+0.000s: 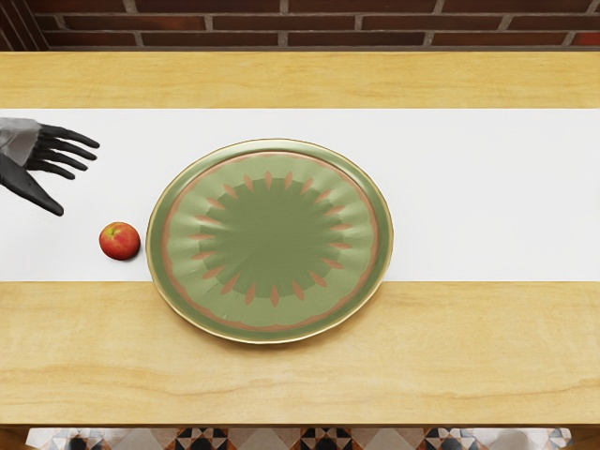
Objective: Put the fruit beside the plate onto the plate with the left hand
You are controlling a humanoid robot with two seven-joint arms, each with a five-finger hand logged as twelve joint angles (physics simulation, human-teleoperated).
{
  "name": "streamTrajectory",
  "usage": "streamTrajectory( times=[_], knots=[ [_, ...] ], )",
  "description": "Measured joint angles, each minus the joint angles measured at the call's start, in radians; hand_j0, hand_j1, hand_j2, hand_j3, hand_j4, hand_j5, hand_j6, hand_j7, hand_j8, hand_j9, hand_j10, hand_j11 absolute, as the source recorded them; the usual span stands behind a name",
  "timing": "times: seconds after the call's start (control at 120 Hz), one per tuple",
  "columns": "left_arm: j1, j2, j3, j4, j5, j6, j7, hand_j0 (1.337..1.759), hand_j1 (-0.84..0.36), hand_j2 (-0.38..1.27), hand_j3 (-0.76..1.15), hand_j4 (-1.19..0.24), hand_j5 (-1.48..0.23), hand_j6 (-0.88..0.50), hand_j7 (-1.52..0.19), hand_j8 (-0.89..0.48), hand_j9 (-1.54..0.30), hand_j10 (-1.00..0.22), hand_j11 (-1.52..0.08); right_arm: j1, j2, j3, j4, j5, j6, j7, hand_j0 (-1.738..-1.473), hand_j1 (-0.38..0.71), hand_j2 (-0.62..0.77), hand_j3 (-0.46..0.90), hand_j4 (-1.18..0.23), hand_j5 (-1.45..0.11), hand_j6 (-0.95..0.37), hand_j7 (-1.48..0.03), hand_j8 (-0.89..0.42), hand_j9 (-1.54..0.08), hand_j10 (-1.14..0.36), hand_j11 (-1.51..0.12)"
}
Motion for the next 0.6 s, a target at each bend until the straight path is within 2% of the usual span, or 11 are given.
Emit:
streamTrajectory(
  times=[0.108, 0.15, 0.175, 0.233, 0.283, 0.325, 0.383, 0.442, 0.475, 0.6],
  knots=[
    [0.0, 0.0, -0.01, -0.003, 0.003, 0.0, 0.003, 1.658, 0.05, 0.05, 0.0, -0.25, -0.32, -0.25, -0.32, -0.25, -0.32, -0.25, -0.32, 0.004, 0.0, 0.001, 0.0, 0.002, 0.001, 0.002, -1.658, -0.31, -0.01, 0.0, -0.04, -0.05, -0.04, -0.05, -0.04, -0.05, -0.04, -0.05],
    [-0.002, -0.002, -0.011, -0.004, 0.004, 0.0, 0.026, 1.658, 0.05, 0.05, 0.0, -0.25, -0.32, -0.25, -0.32, -0.25, -0.32, -0.25, -0.32, 0.005, 0.0, 0.001, 0.0, 0.002, 0.001, 0.002, -1.658, -0.31, -0.01, 0.0, -0.04, -0.05, -0.04, -0.05, -0.04, -0.05, -0.04, -0.05],
    [-0.003, -0.003, -0.012, -0.009, 0.004, 0.0, 0.063, 1.658, 0.05, 0.05, 0.0, -0.25, -0.32, -0.25, -0.32, -0.25, -0.32, -0.25, -0.32, 0.005, 0.0, 0.001, 0.0, 0.002, 0.001, 0.002, -1.658, -0.31, -0.01, 0.0, -0.04, -0.05, -0.04, -0.05, -0.04, -0.05, -0.04, -0.05],
    [-0.005, -0.005, -0.02, -0.025, 0.004, 0.0, 0.192, 1.658, 0.05, 0.05, 0.0, -0.25, -0.32, -0.25, -0.32, -0.25, -0.32, -0.25, -0.32, 0.006, 0.0, 0.001, 0.0, 0.002, 0.001, 0.002, -1.658, -0.31, -0.01, 0.0, -0.04, -0.05, -0.04, -0.05, -0.04, -0.05, -0.04, -0.05],
    [-0.023, 0.031, -0.032, -0.057, 0.01, 0.0, 0.283, 1.658, 0.05, 0.05, 0.0, -0.25, -0.32, -0.25, -0.32, -0.25, -0.32, -0.25, -0.32, 0.007, 0.0, 0.001, 0.0, 0.002, 0.001, 0.002, -1.658, -0.31, -0.01, 0.0, -0.04, -0.05, -0.04, -0.05, -0.04, -0.05, -0.04, -0.05],
    [-0.027, 0.107, -0.045, -0.128, 0.059, 0.0, 0.347, 1.658, 0.05, 0.05, 0.0, -0.25, -0.32, -0.25, -0.32, -0.25, -0.32, -0.25, -0.32, 0.007, 0.0, 0.001, -0.001, 0.002, 0.0, 0.002, -1.658, -0.31, -0.01, 0.0, -0.04, -0.05, -0.04, -0.05, -0.04, -0.05, -0.04, -0.05],
    [-0.04, 0.158, -0.058, -0.257, 0.164, -0.001, 0.41, 1.658, 0.05, 0.05, 0.0, -0.25, -0.32, -0.25, -0.32, -0.25, -0.32, -0.25, -0.32, 0.006, 0.0, 0.001, -0.001, 0.002, 0.0, 0.002, -1.658, -0.31, -0.01, 0.0, -0.04, -0.05, -0.04, -0.05, -0.04, -0.05, -0.04, -0.05],
    [-0.051, 0.149, -0.066, -0.337, 0.229, -0.001, 0.448, 1.658, 0.05, 0.05, 0.0, -0.25, -0.32, -0.25, -0.32, -0.25, -0.32, -0.25, -0.32, 0.006, 0.0, 0.001, -0.001, 0.002, 0.0, 0.001, -1.658, -0.31, -0.01, 0.0, -0.04, -0.05, -0.04, -0.05, -0.04, -0.05, -0.04, -0.05],
    [-0.057, 0.106, -0.069, -0.37, 0.266, -0.001, 0.462, 1.658, 0.05, 0.05, 0.0, -0.25, -0.32, -0.25, -0.32, -0.25, -0.32, -0.25, -0.32, 0.006, 0.0, 0.001, -0.001, 0.002, 0.0, 0.001, -1.658, -0.31, -0.01, 0.0, -0.04, -0.05, -0.04, -0.05, -0.04, -0.05, -0.04, -0.05],
    [-0.056, 0.0, -0.072, -0.43, 0.471, 0.102, 0.487, 1.658, 0.05, 0.05, 0.0, -0.26, -0.33, -0.26, -0.33, -0.26, -0.33, -0.26, -0.32, 0.006, 0.0, 0.001, -0.001, 0.002, 0.0, 0.001, -1.658, -0.31, -0.01, 0.0, -0.04, -0.05, -0.04, -0.05, -0.04, -0.05, -0.04, -0.05]
  ],
)
